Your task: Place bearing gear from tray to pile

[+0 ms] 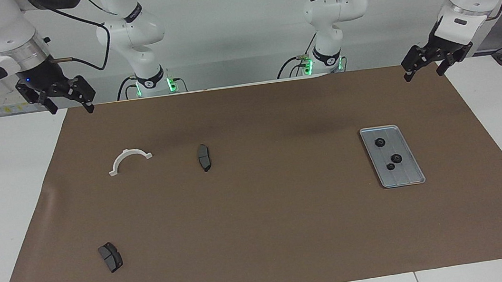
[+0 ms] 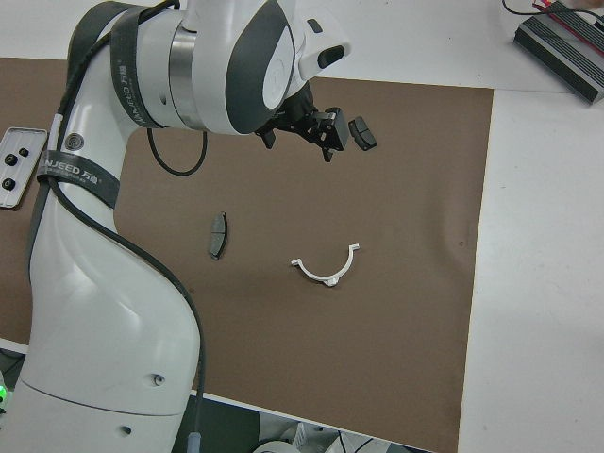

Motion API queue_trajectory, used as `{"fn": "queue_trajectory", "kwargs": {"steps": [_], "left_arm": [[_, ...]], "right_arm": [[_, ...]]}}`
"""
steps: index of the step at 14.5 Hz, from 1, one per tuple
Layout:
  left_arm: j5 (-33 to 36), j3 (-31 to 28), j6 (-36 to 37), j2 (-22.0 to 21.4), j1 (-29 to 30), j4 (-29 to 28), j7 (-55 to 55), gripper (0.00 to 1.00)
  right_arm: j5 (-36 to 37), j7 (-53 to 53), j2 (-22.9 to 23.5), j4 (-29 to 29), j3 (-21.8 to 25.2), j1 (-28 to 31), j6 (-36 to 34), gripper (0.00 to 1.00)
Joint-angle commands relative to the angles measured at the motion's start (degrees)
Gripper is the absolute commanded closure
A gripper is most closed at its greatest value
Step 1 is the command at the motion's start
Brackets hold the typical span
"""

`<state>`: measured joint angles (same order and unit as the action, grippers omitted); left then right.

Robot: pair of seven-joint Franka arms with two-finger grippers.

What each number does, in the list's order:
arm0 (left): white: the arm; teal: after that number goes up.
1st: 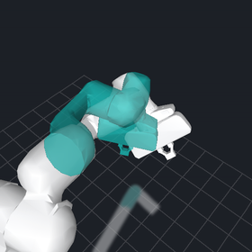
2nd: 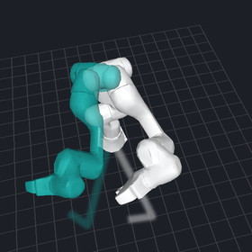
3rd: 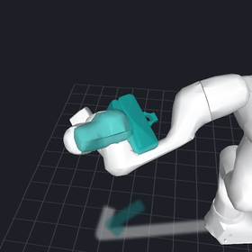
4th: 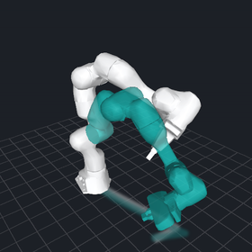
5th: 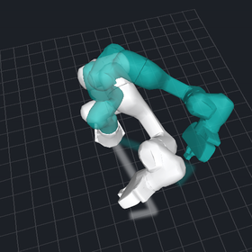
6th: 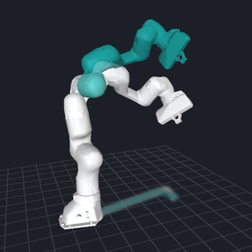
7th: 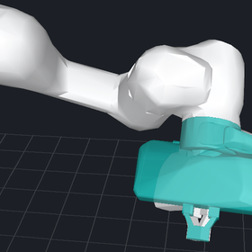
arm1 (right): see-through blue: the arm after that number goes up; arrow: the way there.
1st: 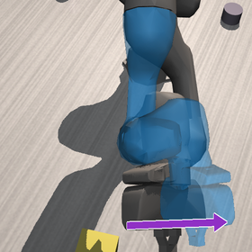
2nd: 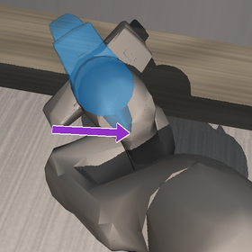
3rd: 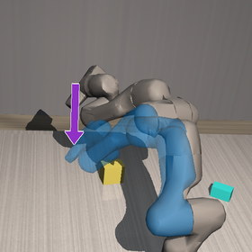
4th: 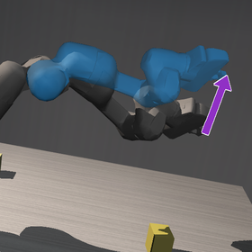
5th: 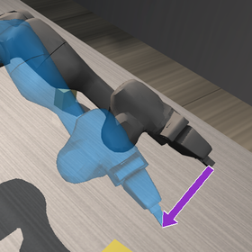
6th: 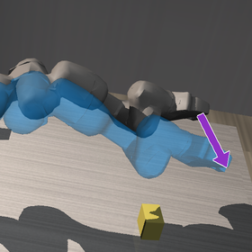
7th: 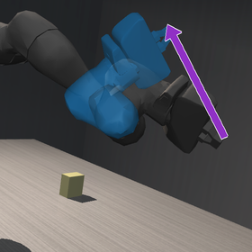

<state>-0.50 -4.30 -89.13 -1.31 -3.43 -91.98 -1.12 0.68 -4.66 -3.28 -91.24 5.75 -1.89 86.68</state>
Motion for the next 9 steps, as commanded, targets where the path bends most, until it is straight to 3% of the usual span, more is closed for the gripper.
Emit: {"fn": "queue_trajectory", "kwargs": {"steps": [1,4,7,9], "left_arm": [[1.2,0.0,-0.5,-0.7,-0.1,-1.0,0.4,0.0],[1.2,0.0,-2.3,-1.0,0.1,-1.9,0.2,0.0],[0.7,-0.6,-12.4,-4.5,2.2,-11.5,0.2,0.0],[0.6,-0.6,-17.6,-3.5,3.6,-15.2,0.2,0.0]], "right_arm": [[0.1,0.3,-1.1,-1.4,-0.3,0.6,1.0,0.0],[0.1,0.4,-1.2,-1.4,-0.3,0.6,1.0,0.0],[0.1,0.4,-1.2,-1.4,-0.3,0.7,0.9,0.0],[0.1,0.4,-1.1,-1.4,-0.3,0.7,1.0,0.0]]}}
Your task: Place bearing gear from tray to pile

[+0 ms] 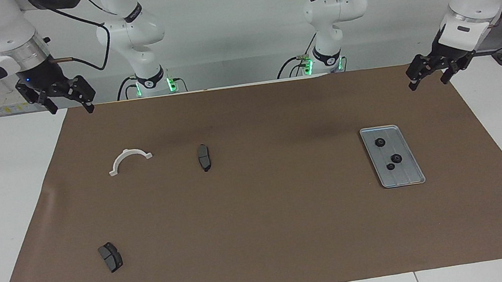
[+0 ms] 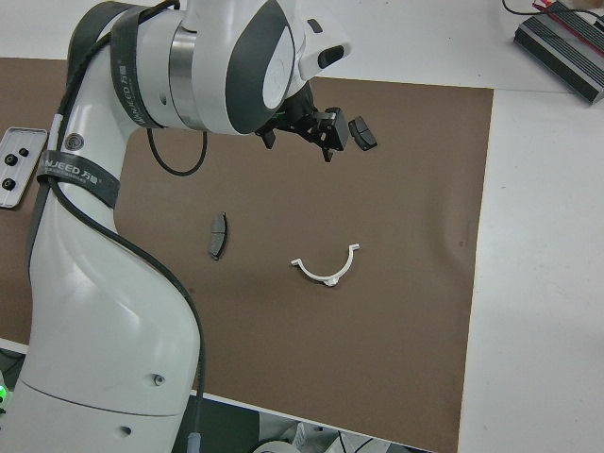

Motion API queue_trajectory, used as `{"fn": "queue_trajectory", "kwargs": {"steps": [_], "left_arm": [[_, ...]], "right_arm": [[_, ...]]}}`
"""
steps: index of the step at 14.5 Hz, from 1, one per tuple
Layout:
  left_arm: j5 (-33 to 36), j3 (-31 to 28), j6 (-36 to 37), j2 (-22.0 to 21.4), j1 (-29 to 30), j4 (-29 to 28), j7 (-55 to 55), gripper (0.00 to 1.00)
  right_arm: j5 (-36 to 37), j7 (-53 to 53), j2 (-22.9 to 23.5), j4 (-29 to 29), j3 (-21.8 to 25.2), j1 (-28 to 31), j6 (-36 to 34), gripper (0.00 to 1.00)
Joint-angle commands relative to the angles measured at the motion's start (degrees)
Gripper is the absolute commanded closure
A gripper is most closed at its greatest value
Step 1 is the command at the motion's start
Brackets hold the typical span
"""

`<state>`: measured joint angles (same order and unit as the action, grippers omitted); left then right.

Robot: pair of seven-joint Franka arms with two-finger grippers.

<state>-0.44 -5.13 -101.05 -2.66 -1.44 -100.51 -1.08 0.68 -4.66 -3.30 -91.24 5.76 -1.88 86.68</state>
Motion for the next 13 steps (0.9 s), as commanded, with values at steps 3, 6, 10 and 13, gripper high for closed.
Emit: {"fn": "queue_trajectory", "kwargs": {"steps": [3,6,10,13], "left_arm": [[0.5,0.2,-13.4,1.6,1.6,-11.0,0.2,0.0],[0.5,0.3,-20.9,5.5,0.9,-14.5,0.2,0.0],[0.3,0.4,-27.8,8.0,0.0,-19.5,0.4,0.0],[0.2,0.4,-30.9,11.5,-2.1,-19.8,1.0,0.0]], "right_arm": [[0.1,0.4,-1.2,-1.4,-0.2,0.6,1.0,0.0],[0.1,0.4,-1.1,-1.4,-0.2,0.6,1.0,0.0],[0.1,0.4,-1.2,-1.4,-0.2,0.6,1.0,0.0],[0.1,0.4,-1.2,-1.5,-0.2,0.6,1.0,0.0]]}}
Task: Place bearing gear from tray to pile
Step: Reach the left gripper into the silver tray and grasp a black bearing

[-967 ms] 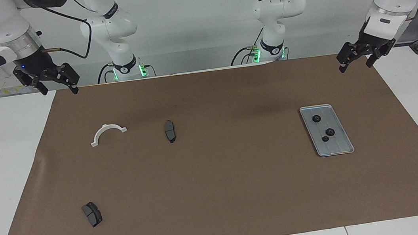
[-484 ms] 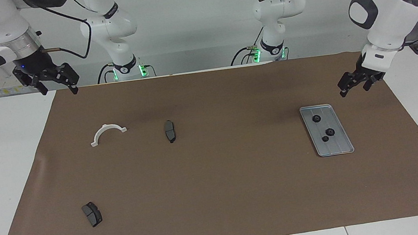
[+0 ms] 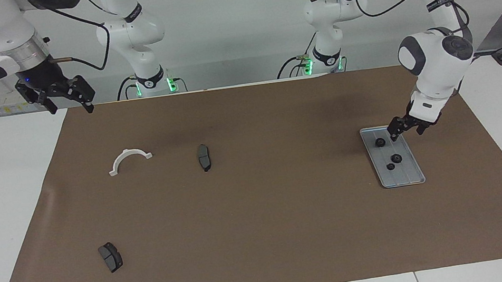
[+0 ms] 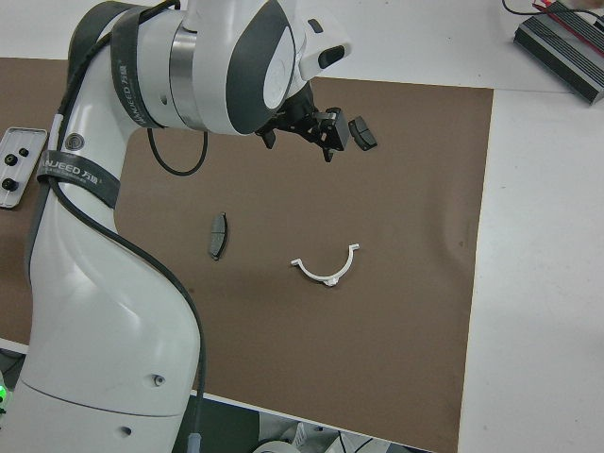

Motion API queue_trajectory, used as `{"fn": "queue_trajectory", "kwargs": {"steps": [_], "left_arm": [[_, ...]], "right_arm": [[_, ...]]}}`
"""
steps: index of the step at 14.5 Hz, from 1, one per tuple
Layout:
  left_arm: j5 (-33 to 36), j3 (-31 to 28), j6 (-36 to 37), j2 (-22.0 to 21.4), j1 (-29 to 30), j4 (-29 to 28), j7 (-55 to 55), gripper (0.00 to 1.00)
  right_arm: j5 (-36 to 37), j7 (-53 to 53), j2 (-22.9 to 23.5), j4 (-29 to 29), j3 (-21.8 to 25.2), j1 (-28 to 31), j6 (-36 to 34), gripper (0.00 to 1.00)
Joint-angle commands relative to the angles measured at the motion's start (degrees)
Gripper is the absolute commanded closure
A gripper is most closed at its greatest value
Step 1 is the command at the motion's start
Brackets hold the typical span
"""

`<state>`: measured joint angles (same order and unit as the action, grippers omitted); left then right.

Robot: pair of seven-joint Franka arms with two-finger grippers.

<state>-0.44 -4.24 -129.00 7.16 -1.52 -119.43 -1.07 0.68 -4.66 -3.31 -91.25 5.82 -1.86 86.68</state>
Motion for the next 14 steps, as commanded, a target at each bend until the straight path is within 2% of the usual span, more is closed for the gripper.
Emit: {"fn": "queue_trajectory", "kwargs": {"steps": [1,4,6,11,14], "left_arm": [[0.2,-0.5,-3.1,2.3,-2.4,-1.0,1.0,0.0],[0.2,-0.5,-5.3,3.7,-2.8,-3.2,0.7,0.0],[0.2,-0.5,-6.6,4.3,-2.8,-5.4,0.3,0.1],[0.2,-0.4,-1.1,3.7,-2.9,-5.3,0.3,0.26],[0.3,-0.3,-1.0,3.7,-2.8,-5.1,0.3,0.39]], "right_arm": [[0.1,0.4,-1.2,-1.5,-0.3,0.6,1.0,0.0],[0.1,0.4,-1.2,-1.5,-0.3,0.6,1.0,0.0],[0.1,0.4,-1.2,-1.5,-0.3,0.6,1.0,0.0],[0.1,0.5,-1.3,-1.7,-0.2,0.6,1.0,0.0],[0.1,0.5,-1.3,-1.8,-0.1,0.6,1.0,0.0]]}}
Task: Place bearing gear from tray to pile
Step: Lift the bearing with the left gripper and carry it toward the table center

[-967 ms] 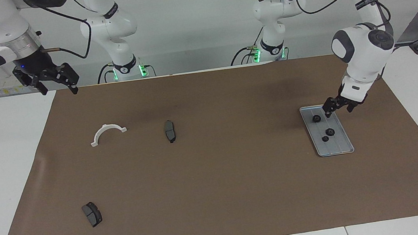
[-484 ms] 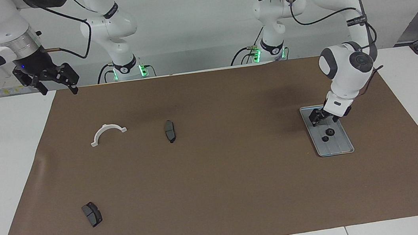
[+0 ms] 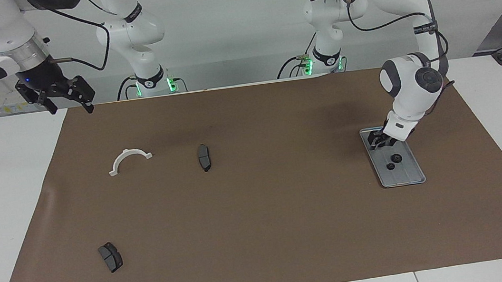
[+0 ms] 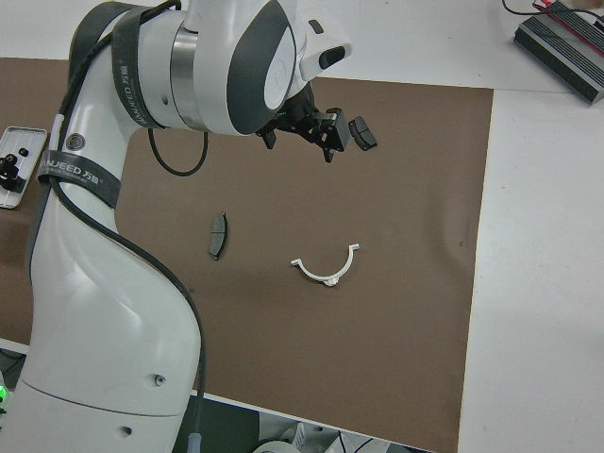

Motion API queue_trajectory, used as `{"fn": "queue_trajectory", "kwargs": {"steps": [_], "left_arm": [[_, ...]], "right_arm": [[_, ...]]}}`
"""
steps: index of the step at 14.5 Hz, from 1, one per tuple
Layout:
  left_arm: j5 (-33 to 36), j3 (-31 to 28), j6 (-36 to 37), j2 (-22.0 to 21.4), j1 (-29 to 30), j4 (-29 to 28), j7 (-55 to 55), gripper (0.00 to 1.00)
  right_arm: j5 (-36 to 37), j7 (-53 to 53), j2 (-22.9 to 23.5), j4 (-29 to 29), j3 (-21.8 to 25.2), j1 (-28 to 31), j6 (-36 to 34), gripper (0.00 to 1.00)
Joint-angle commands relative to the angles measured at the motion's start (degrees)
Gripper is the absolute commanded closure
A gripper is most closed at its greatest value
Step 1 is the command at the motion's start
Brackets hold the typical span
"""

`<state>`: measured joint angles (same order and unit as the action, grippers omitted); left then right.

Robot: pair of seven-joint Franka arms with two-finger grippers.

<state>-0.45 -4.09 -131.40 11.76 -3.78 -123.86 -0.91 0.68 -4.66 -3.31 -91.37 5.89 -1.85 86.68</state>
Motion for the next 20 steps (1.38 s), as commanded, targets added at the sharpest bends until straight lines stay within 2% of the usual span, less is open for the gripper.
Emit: {"fn": "queue_trajectory", "kwargs": {"steps": [1,8,10,12,14,16,20], "left_arm": [[0.3,-0.5,1.4,-0.9,-0.5,-0.7,0.1,0.43],[0.3,-0.6,1.6,-0.8,-0.4,-0.3,0.2,0.98],[0.2,-0.6,4.6,-0.2,-0.5,3.3,0.4,1.0],[-1.6,0.0,10.4,1.2,-0.6,10.8,1.0,1.0],[-3.9,0.0,13.6,2.6,-3.8,16.2,2.7,1.0],[-4.0,0.1,12.8,3.3,-7.7,17.3,9.3,1.0],[-6.5,0.1,6.4,4.5,-19.9,17.3,25.2,1.0]], "right_arm": [[0.1,0.5,-1.3,-1.8,-0.2,0.6,1.0,0.0],[0.1,0.6,-1.4,-1.9,0.0,0.7,0.9,0.0],[0.1,0.6,-1.4,-1.9,0.0,0.7,0.9,0.0],[0.1,0.6,-1.4,-1.9,0.0,0.7,1.0,0.0],[0.1,0.6,-1.4,-1.9,0.0,0.7,1.0,0.0],[0.1,0.5,-1.4,-1.9,0.0,0.7,1.0,0.0],[0.1,0.0,-1.4,-1.9,0.0,0.2,2.5,0.0]]}}
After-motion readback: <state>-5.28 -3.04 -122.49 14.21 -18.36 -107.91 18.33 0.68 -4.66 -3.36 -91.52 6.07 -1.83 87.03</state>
